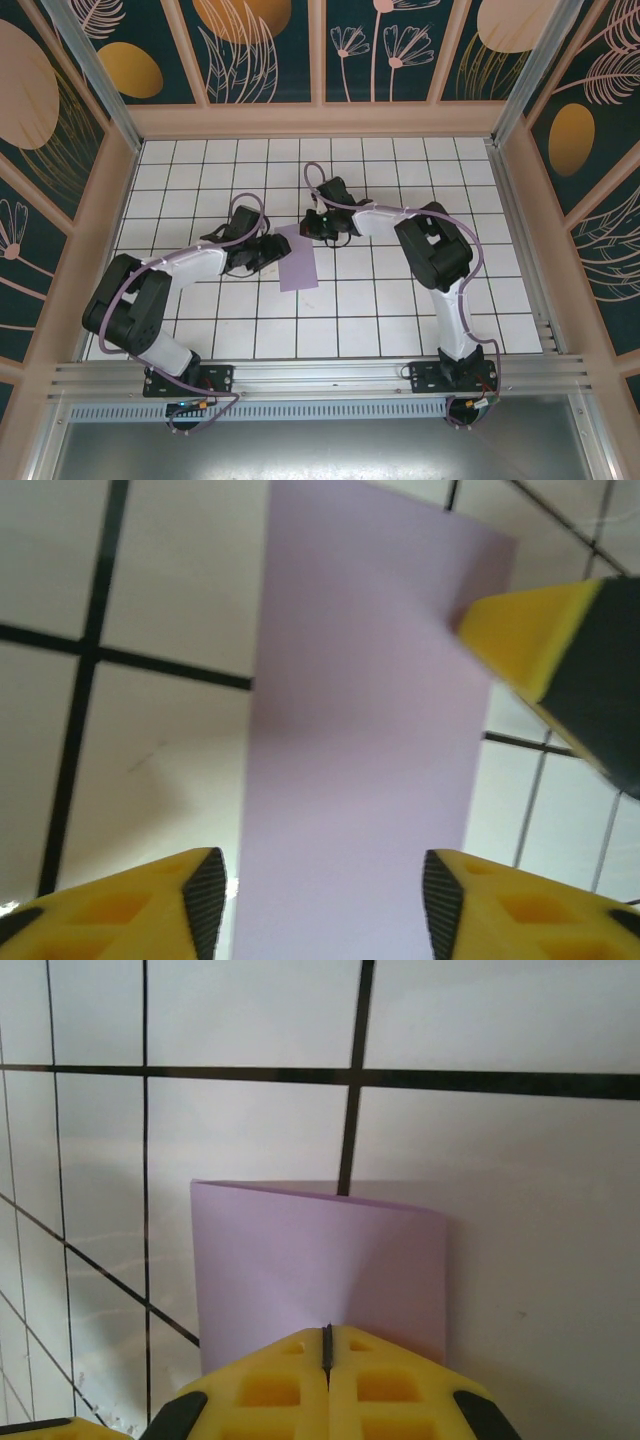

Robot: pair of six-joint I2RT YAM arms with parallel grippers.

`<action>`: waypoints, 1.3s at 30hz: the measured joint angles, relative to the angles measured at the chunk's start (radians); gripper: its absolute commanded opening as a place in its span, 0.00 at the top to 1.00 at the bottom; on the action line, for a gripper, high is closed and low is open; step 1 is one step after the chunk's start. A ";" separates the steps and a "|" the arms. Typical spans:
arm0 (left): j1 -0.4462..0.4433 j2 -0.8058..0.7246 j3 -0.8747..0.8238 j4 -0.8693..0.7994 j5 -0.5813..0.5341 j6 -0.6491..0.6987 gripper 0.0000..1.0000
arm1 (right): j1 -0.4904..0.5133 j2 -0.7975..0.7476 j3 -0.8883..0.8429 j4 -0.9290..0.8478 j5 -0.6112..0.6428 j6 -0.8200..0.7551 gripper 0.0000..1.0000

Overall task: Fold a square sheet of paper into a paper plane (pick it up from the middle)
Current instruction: Fold the square sheet of paper in half at the center of the table.

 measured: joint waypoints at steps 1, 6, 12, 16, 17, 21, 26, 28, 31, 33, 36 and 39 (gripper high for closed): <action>0.000 -0.004 -0.005 -0.013 -0.001 -0.004 0.32 | 0.000 0.000 0.000 -0.006 0.008 0.002 1.00; 0.000 -0.039 -0.008 -0.052 -0.002 -0.023 0.25 | -0.011 0.000 -0.010 -0.021 0.043 0.023 1.00; -0.001 -0.075 -0.031 -0.057 0.019 -0.042 0.24 | -0.011 -0.001 -0.021 -0.007 0.053 0.059 1.00; -0.009 -0.085 -0.077 -0.046 0.064 -0.069 0.24 | -0.012 -0.005 -0.031 0.008 0.054 0.081 1.00; -0.013 -0.088 -0.089 -0.039 0.076 -0.076 0.24 | -0.012 -0.005 -0.032 0.010 0.054 0.083 1.00; -0.019 -0.095 -0.123 -0.012 0.122 -0.094 0.27 | -0.013 -0.005 -0.035 0.016 0.053 0.100 1.00; -0.019 -0.095 -0.138 0.036 0.170 -0.108 0.33 | -0.013 -0.005 -0.036 0.017 0.052 0.107 1.00; -0.019 -0.095 -0.144 0.055 0.186 -0.110 0.33 | -0.013 -0.005 -0.036 0.017 0.051 0.107 1.00; -0.019 -0.095 -0.147 0.068 0.197 -0.111 0.33 | -0.016 -0.005 -0.036 0.018 0.046 0.106 1.00; -0.019 -0.093 -0.147 0.075 0.199 -0.111 0.34 | -0.016 -0.005 -0.036 0.018 0.043 0.106 1.00; -0.019 -0.081 -0.147 0.085 0.205 -0.111 0.34 | -0.017 -0.005 -0.036 0.018 0.039 0.106 1.00; -0.019 -0.066 -0.147 0.093 0.210 -0.111 0.35 | -0.017 -0.005 -0.036 0.018 0.039 0.106 1.00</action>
